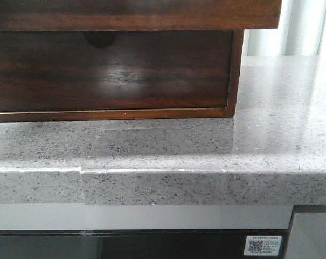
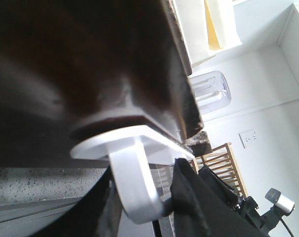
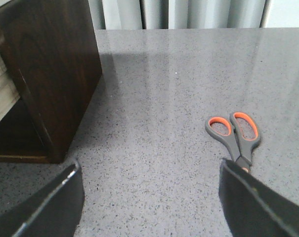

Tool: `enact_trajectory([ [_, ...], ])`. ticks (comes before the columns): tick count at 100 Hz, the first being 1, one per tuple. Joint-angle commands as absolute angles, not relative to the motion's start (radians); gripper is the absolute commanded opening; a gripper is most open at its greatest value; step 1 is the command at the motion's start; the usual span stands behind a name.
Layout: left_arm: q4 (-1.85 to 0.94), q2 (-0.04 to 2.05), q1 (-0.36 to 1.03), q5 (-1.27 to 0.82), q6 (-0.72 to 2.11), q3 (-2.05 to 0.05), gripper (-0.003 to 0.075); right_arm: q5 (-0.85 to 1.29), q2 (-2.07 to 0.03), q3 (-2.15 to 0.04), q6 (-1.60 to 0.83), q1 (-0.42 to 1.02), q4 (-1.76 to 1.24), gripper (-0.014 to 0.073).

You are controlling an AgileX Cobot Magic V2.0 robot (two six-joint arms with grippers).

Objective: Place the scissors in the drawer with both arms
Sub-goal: 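Pull the drawer open toward the robot with the left gripper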

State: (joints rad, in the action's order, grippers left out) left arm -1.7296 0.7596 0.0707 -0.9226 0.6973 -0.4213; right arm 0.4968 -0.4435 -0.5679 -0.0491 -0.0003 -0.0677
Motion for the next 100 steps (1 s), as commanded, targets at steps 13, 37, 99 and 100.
enact_trajectory([
  [13, -1.747, 0.726, 0.074, -1.025, 0.811, -0.473, 0.0254, 0.439, -0.457, -0.604, -0.05, -0.006, -0.07, 0.051],
  [37, -1.688, 0.723, 0.074, -1.023, 0.808, -0.473, 0.0418, 0.439, -0.457, -0.604, -0.05, -0.006, -0.07, 0.051],
  [99, -0.8, 0.471, 0.074, -1.009, 0.301, -0.689, 0.0418, 0.443, -0.457, -0.604, -0.05, -0.006, -0.025, 0.051],
  [100, -0.784, 0.467, 0.074, -1.015, 0.291, -0.696, 0.0418, 0.445, -0.457, -0.604, -0.05, -0.006, -0.025, 0.051],
])
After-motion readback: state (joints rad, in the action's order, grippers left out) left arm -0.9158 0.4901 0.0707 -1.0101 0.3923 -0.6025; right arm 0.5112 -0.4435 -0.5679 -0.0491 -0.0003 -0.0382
